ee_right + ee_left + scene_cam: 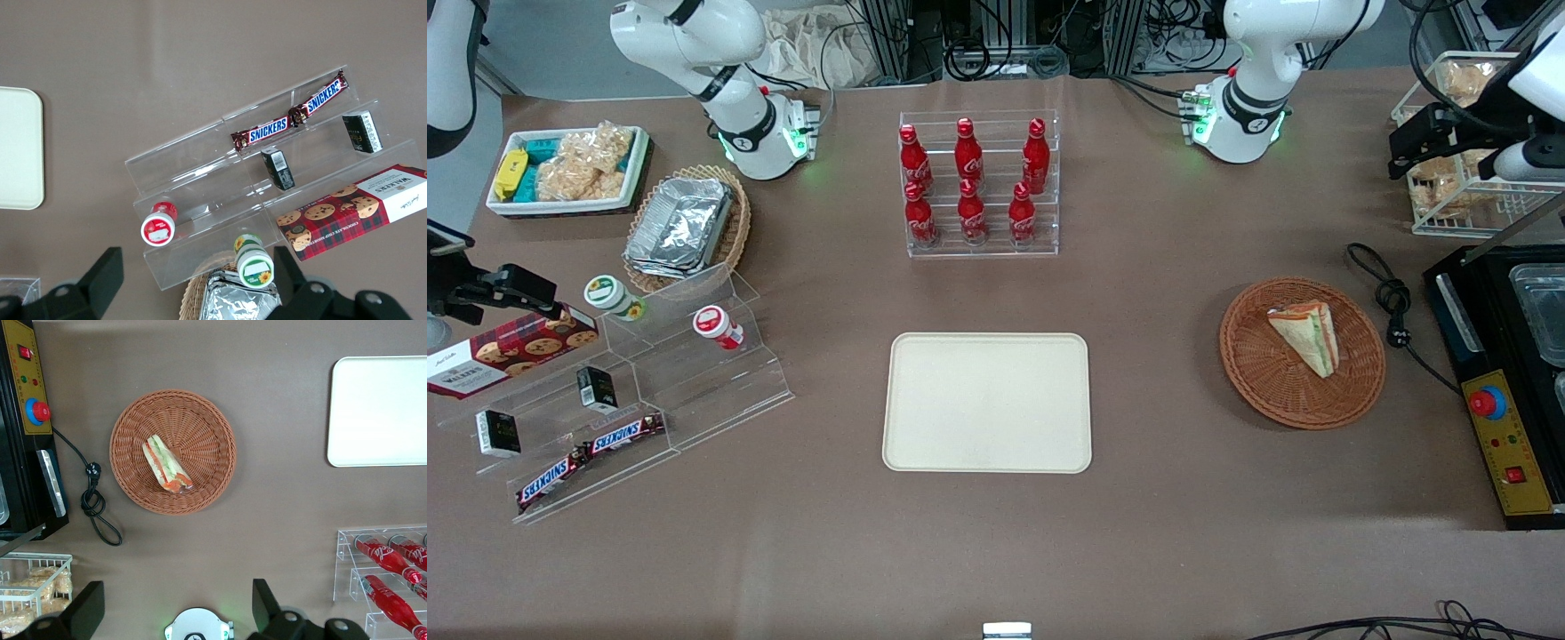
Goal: Place sandwich from basket to tray
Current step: 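Move the left gripper over the wrapped sandwich in the wicker basket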
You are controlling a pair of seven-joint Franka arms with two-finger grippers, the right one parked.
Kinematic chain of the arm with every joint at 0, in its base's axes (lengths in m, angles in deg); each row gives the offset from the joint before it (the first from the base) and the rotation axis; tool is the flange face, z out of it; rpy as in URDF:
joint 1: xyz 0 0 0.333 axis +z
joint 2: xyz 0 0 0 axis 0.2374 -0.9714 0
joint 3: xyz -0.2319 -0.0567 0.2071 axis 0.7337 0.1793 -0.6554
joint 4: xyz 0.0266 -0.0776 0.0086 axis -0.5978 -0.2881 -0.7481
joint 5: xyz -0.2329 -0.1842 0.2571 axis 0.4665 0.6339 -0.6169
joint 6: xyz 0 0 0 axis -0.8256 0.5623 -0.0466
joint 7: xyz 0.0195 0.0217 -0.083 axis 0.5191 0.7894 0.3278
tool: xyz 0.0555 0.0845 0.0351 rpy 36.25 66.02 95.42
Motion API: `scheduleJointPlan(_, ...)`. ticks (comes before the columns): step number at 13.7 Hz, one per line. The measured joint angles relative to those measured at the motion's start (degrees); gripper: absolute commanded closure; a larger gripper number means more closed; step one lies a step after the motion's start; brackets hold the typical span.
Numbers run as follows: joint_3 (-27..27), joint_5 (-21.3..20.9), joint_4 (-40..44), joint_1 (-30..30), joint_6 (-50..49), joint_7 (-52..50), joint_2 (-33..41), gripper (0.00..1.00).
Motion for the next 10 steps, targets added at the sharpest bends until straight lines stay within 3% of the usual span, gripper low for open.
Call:
scheduleJointPlan(6, -0.1, 0.0, 0.0, 0.0, 0.0, -3.3, -0.1, 0.01)
scheduleJointPlan(10, -0.2, 0.0, -1.3, 0.0, -0.1, -18.3, -0.6, 0.01)
